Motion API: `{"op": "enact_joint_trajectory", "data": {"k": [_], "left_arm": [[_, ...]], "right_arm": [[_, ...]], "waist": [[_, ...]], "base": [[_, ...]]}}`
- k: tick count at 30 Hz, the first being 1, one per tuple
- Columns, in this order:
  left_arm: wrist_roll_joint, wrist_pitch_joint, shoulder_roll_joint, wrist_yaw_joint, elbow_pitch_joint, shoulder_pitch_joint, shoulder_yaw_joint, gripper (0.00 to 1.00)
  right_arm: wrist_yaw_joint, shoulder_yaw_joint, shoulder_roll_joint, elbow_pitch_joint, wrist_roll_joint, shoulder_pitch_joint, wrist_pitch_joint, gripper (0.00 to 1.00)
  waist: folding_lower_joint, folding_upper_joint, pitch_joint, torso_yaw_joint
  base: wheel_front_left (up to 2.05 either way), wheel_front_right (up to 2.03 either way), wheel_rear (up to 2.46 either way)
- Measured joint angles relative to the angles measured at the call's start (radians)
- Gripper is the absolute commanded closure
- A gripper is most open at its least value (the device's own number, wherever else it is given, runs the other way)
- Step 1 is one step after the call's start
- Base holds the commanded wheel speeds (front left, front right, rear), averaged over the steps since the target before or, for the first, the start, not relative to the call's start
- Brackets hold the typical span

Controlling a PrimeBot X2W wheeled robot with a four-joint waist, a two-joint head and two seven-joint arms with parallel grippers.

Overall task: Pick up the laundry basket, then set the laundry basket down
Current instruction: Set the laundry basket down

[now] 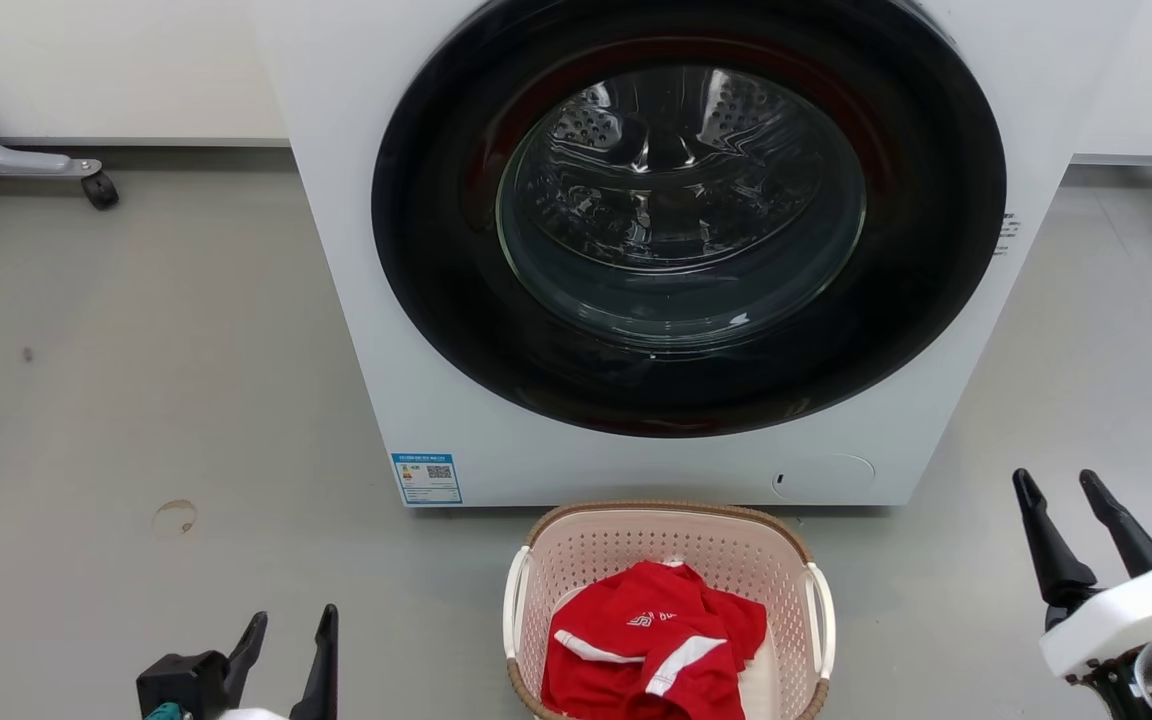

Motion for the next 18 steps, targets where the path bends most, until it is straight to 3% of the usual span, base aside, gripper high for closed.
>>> {"op": "enact_joint_trajectory", "data": {"k": [5, 12, 18], "left_arm": [[-0.002, 0.024, 0.044, 0.053, -0.181, 0.085, 0.023, 0.00], [-0.006, 0.100, 0.081, 0.104, -0.351, 0.145, 0.027, 0.00], [0.004, 0.121, 0.086, 0.138, -0.415, 0.152, 0.023, 0.00]], "right_arm": [[0.000, -0.098, -0.010, -0.058, -0.041, 0.063, 0.000, 0.00], [0.000, -0.128, -0.012, -0.092, -0.054, 0.097, 0.000, 0.00], [0.000, -0.123, 0.007, -0.114, -0.054, 0.098, 0.003, 0.00]], "waist": [[0.0000, 0.0000, 0.000, 0.019], [0.0000, 0.0000, 0.006, 0.034], [0.0000, -0.0001, 0.026, 0.034]], "base": [[0.00, 0.00, 0.00], [0.00, 0.00, 0.00], [0.00, 0.00, 0.00]]}}
